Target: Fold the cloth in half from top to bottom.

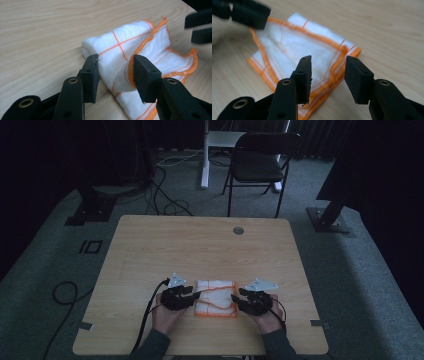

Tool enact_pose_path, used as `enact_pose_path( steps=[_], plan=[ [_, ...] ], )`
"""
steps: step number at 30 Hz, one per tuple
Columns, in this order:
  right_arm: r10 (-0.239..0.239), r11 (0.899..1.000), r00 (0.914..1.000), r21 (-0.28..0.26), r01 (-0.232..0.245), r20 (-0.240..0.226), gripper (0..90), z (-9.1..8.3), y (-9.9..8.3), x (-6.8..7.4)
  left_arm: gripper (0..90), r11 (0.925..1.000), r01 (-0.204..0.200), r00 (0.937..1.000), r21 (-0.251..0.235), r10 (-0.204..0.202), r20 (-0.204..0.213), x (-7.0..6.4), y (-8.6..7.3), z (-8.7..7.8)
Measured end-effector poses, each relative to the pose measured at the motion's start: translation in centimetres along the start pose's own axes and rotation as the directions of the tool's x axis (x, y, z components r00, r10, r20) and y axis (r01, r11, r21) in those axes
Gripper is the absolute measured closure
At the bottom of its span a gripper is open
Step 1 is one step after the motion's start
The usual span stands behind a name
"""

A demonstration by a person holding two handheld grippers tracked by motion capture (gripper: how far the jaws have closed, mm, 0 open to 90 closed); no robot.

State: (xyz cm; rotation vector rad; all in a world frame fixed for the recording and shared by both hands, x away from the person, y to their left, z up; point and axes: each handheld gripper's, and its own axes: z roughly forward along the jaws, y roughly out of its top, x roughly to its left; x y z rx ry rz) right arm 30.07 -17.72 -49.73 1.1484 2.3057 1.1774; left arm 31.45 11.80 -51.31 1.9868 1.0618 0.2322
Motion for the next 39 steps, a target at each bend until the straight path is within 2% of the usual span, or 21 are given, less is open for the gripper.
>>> enact_pose_path(
  steps=[11, 15, 20, 27, 29, 32, 39],
  plan=[
    [0.047, 0.997, 0.9984, -0.07, -0.045, 0.03, 57.0, 0.3, 0.8, -0.6, 57.6, 0.9997, 0.015, 0.9999, 0.018, -0.015, 0.004, -0.3, -2.1, -0.1],
    [0.06, 0.997, 0.9978, -0.058, -0.058, 0.029, 57.3, 0.7, 0.7, -0.9, 57.3, 0.9994, 0.017, 0.9998, 0.031, -0.017, 0.004, -0.4, -2.8, -0.1],
    [0.047, 0.998, 0.9988, -0.034, -0.047, 0.01, 57.3, 1.4, 0.0, -0.4, 57.1, 0.9992, 0.023, 0.9997, 0.033, -0.023, -0.003, -0.4, -3.3, -0.2],
    [0.056, 0.992, 0.9984, -0.117, -0.055, 0.003, 57.0, 0.3, 0.6, -0.3, 57.0, 0.9992, 0.017, 0.9998, 0.035, -0.017, -0.006, -0.5, -3.4, -0.3],
    [0.056, 0.991, 0.9984, -0.126, -0.055, 0.007, 57.2, 0.1, 0.8, -0.4, 57.1, 0.9992, 0.012, 0.9999, 0.037, -0.012, -0.006, -0.5, -3.4, -0.3],
    [0.05, 0.994, 0.9988, -0.093, -0.049, 0.001, 57.2, 0.6, 0.7, -0.3, 57.1, 0.9993, 0.009, 0.9999, 0.037, -0.008, -0.006, -0.5, -3.4, -0.4],
    [0.033, 0.999, 0.999, -0.021, -0.034, -0.03, 56.7, 1.8, -1.0, 0.7, 56.9, 0.9994, -0.008, 1.0, 0.033, 0.007, 0.003, -0.8, -3.9, -0.6]
  ],
)
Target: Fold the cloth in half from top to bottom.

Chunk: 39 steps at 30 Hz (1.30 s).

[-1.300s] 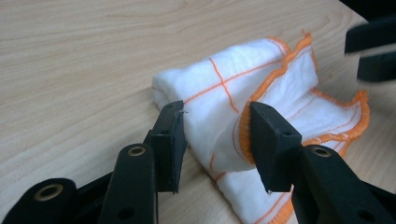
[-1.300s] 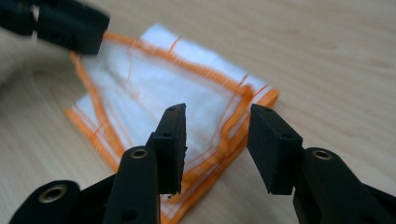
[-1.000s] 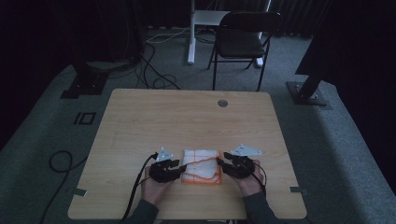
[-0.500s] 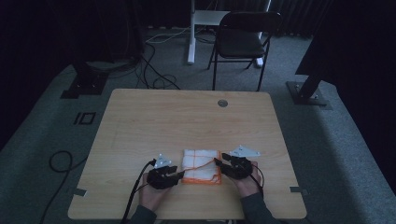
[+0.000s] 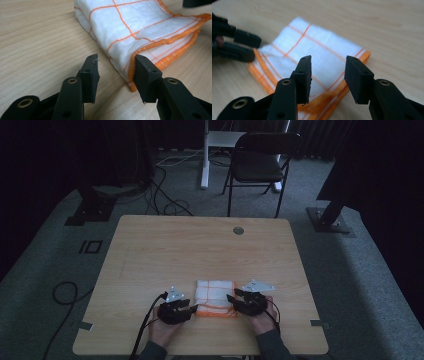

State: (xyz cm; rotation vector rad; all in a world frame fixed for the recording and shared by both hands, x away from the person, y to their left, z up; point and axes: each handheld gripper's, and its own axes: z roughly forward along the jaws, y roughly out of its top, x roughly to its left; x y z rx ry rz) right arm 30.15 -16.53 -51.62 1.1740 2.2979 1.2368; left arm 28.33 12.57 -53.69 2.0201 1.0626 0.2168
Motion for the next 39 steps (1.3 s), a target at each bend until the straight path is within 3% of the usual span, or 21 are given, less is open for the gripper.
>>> enact_pose_path(
  steps=[10, 17, 22, 32, 39],
  plan=[
    [0.009, 0.999, 0.9999, 0.041, -0.009, -0.009, 55.9, -0.4, -2.1, 0.3, 56.6, 0.9984, 0.015, 0.9998, -0.054, -0.015, -0.009, 0.4, 0.3, -1.1],
    [0.016, 0.998, 0.9999, 0.057, -0.016, -0.001, 55.8, -0.8, -2.7, 0.0, 56.7, 0.9998, -0.011, 0.9995, -0.014, 0.011, -0.03, 0.2, 0.0, -0.2],
    [0.021, 0.998, 0.9995, 0.067, -0.022, 0.023, 56.0, -1.1, -3.0, -0.4, 57.0, 1.0, -0.008, 0.9985, -0.003, 0.007, -0.054, 0.6, -0.4, -0.3],
    [0.09, 0.996, 0.9923, -0.012, -0.09, 0.084, 55.8, -2.3, -3.0, -2.5, 57.0, 0.9992, 0.028, 0.9951, -0.027, -0.031, -0.094, 2.2, -1.0, -1.1],
    [0.114, 0.993, 0.986, -0.039, -0.11, 0.122, 55.5, -2.7, -3.1, -4.0, 57.0, 0.9991, 0.023, 0.9927, -0.035, -0.027, -0.117, 2.6, -0.8, -1.4]
  ],
)
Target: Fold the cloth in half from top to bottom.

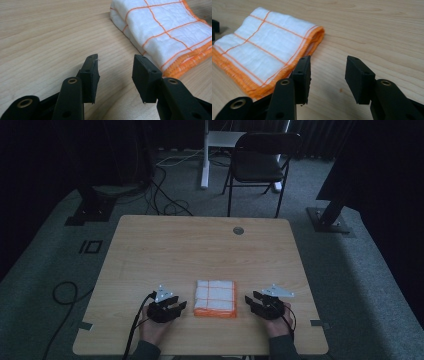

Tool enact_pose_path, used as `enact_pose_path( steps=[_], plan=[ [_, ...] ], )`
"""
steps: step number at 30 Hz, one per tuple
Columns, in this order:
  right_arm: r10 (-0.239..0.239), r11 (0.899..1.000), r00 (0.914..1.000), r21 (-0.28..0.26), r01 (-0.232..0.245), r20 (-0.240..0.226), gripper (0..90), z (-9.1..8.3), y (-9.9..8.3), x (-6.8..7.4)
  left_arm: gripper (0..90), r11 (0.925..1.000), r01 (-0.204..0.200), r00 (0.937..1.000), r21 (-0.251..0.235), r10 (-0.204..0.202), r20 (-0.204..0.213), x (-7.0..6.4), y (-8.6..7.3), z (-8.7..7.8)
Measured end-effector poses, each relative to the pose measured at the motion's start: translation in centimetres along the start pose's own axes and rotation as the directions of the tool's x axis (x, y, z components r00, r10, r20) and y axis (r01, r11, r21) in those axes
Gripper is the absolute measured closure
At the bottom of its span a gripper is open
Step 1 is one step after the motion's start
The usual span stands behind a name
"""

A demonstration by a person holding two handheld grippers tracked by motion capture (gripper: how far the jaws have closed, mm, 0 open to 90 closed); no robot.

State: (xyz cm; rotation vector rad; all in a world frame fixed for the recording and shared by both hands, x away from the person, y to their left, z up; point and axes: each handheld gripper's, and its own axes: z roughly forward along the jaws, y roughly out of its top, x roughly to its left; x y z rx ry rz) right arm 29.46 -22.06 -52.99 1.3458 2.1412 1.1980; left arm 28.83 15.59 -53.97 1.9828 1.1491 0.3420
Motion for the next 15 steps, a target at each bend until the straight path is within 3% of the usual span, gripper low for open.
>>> enact_pose_path(
  steps=[5, 15],
  plan=[
    [-0.02, 1.0, 0.999, 0.005, 0.019, 0.04, 55.4, 0.02, 0.06, -0.23, 56.9, 1.0, 0.008, 0.9999, -0.002, -0.008, -0.009, 0.36, 0.0, -0.18],
    [-0.031, 0.999, 0.9983, 0.01, 0.031, 0.048, 55.4, 0.09, 0.06, -0.27, 57.0, 0.9997, 0.022, 0.9995, -0.011, -0.022, -0.022, 0.81, 0.08, -0.45]
  ],
)
